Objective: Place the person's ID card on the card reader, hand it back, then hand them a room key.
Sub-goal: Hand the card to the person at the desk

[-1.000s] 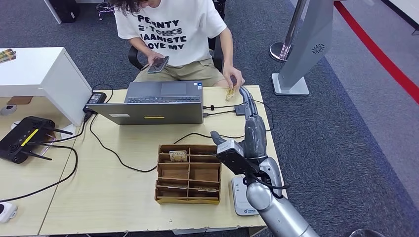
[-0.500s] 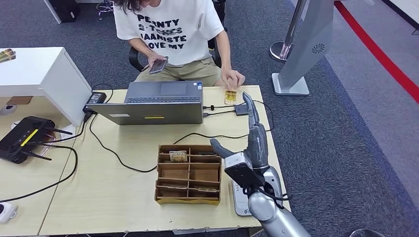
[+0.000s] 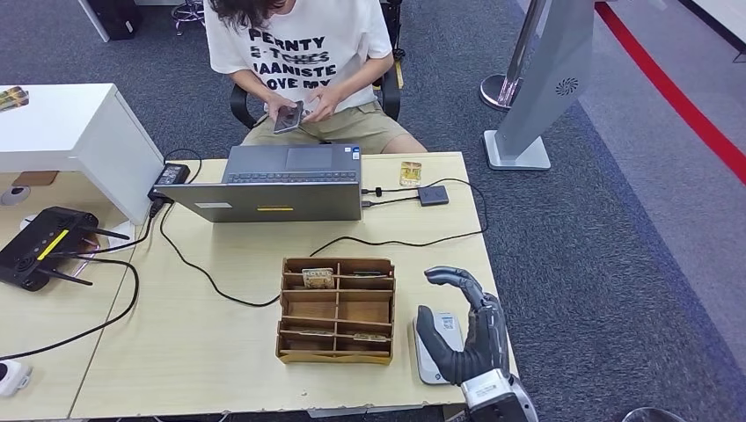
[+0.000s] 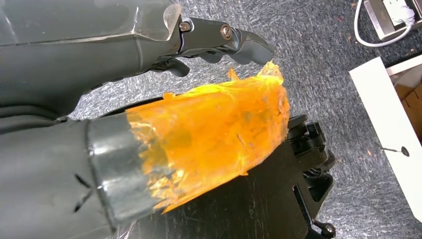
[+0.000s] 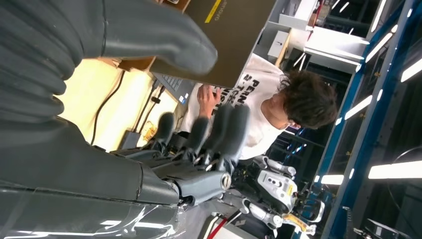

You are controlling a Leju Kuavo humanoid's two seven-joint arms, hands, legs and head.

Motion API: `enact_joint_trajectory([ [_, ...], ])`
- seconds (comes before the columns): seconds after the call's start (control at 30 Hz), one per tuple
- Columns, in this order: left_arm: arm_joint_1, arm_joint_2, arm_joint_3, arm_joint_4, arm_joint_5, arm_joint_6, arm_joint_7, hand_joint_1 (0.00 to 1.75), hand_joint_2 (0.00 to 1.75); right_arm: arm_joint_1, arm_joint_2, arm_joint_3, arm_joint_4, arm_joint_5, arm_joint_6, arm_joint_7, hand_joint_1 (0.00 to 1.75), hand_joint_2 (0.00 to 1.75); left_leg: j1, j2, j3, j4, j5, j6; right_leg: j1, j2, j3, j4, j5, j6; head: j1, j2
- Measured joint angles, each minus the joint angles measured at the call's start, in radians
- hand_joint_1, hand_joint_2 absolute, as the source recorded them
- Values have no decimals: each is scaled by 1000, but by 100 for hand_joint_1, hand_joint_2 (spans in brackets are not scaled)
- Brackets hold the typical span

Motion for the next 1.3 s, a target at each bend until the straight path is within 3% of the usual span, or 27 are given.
enact_joint_trajectory([
  [0.27,0,-2,1,0,5,12,-2,0,0,15,-37,29,-13,74,6,37,171,175,0,0,0,0,0,0,0,0,0,0,0,0,0,0],
  [0.33,0,0,1,0,3,-2,1,0,0,12,-49,44,-8,133,7,56,140,175,0,0,0,0,0,0,0,0,0,0,0,0,0,0],
  [0.43,-1,1,1,0,0,-16,5,0,0,4,-61,64,7,212,6,80,65,175,0,0,0,0,0,0,0,0,0,0,0,0,0,0],
  [0.47,-1,2,1,0,-1,-18,6,0,0,1,-63,69,13,232,6,86,51,175,0,0,0,0,0,0,0,0,0,0,0,0,0,0],
  [0.53,-1,2,1,0,-3,-23,11,0,0,-7,-66,81,27,276,4,102,41,175,0,0,0,0,0,0,0,0,0,0,0,0,0,0],
  [0.73,-2,3,1,0,-8,-38,27,0,0,-42,-72,121,83,432,-15,156,56,175,0,0,0,0,0,0,0,0,0,0,0,0,0,0],
  [0.9,-3,4,1,0,-12,-46,36,0,0,-65,-78,152,120,511,-39,196,90,175,0,0,0,0,0,0,0,0,0,0,0,0,0,0],
  [0.97,-3,5,1,0,-14,-48,40,0,0,-72,-79,162,135,533,-48,210,96,175,0,0,0,0,0,0,0,0,0,0,0,0,0,0],
  [1.23,-4,6,1,0,-22,-53,53,0,0,-94,-81,187,190,596,-83,256,96,175,0,0,0,0,0,0,0,0,0,0,0,0,0,0],
  [1.3,-4,6,1,0,-24,-53,54,0,0,-98,-81,191,200,606,-88,263,86,175,0,0,0,0,0,0,0,0,0,0,0,0,0,0],
])
